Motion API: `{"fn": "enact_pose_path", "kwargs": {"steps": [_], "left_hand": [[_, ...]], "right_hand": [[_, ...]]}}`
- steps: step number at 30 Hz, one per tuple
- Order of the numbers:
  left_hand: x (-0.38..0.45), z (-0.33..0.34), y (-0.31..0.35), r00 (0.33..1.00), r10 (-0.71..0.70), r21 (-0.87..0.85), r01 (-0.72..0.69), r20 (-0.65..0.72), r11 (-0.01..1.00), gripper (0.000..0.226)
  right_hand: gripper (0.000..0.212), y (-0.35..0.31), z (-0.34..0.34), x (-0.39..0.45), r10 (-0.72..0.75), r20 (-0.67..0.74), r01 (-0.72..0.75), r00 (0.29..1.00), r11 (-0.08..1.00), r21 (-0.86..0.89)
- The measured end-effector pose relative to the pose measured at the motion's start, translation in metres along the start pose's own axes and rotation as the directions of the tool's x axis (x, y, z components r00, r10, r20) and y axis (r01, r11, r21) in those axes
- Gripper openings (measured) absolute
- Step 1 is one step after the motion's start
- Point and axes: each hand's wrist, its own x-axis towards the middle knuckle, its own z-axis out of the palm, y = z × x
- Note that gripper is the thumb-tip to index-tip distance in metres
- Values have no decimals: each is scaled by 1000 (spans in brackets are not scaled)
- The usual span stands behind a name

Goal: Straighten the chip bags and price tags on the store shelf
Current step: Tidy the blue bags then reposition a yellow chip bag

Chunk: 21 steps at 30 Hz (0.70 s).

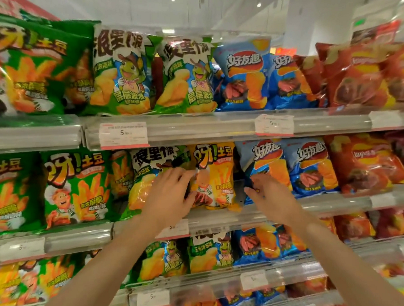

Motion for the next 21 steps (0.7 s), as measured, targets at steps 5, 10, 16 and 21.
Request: {"fn": "enact_pose_path", "kwargs": {"steps": [5,10,16,21], "left_hand": [[18,28,7,996,-84,94,84,2,992,59],[18,41,9,991,-131,65,134,-41,989,60],[23,32,16,975,-224,-199,222,14,954,56],[25,19,31,940,-340,-513,304,25,802,54]], "right_hand": [[53,-29,26,23,46,100,-67,994,974,216],[58,-39,49,26,116,142,-167,983,885,434],[55,-31,22,42,90,116,-139,989,829,542],[55,-23,0,56,91,118,-145,989,773,618]]}}
